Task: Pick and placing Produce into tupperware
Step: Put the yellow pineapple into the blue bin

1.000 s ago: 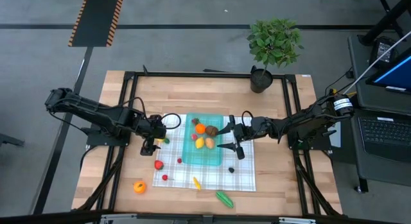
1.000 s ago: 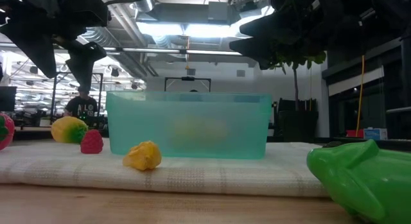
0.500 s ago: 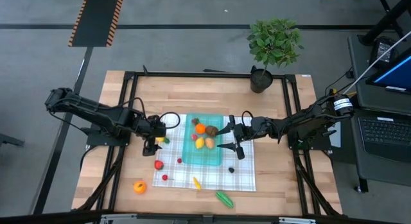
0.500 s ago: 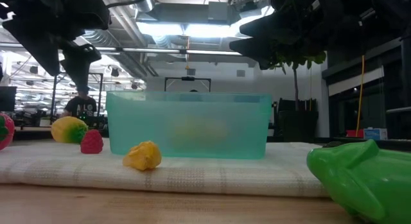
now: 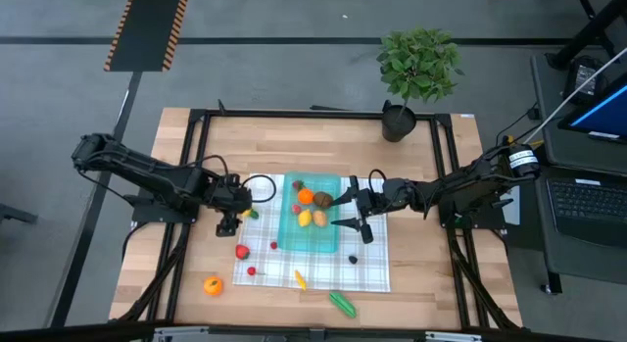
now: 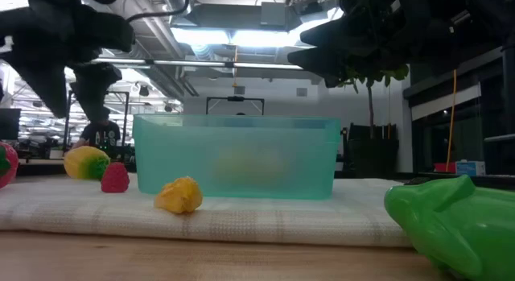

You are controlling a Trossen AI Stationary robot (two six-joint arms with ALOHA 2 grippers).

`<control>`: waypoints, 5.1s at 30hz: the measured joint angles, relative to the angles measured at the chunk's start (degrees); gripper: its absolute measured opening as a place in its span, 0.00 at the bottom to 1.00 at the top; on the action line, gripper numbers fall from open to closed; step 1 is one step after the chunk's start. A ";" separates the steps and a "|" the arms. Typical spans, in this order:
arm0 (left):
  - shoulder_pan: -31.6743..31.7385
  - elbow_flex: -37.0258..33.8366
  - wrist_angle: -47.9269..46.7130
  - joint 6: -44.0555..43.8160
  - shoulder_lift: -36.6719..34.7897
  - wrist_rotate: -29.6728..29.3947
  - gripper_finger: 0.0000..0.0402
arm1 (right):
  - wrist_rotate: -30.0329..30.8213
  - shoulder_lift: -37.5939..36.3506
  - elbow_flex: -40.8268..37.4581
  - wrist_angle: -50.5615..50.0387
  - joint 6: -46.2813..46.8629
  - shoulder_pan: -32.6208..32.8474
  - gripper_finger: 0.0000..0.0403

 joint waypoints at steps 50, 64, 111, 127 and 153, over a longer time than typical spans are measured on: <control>2.91 -1.64 6.82 10.10 15.36 -1.77 0.79 | 0.00 0.00 -0.03 -2.23 0.33 1.70 0.62; 2.97 -2.17 6.98 8.73 15.36 -1.99 0.63 | 0.00 0.00 -0.03 -2.23 0.35 1.70 0.62; 4.13 9.38 -2.28 7.46 15.25 1.57 0.39 | -0.02 -0.08 0.00 -2.19 -1.18 1.73 0.62; 5.75 9.60 23.58 17.52 6.34 2.91 0.38 | -0.02 -19.09 -15.99 2.71 0.57 1.49 0.62; 10.99 -13.93 81.85 20.52 5.28 10.58 0.37 | -0.14 -22.01 -28.77 17.19 -1.02 1.53 0.62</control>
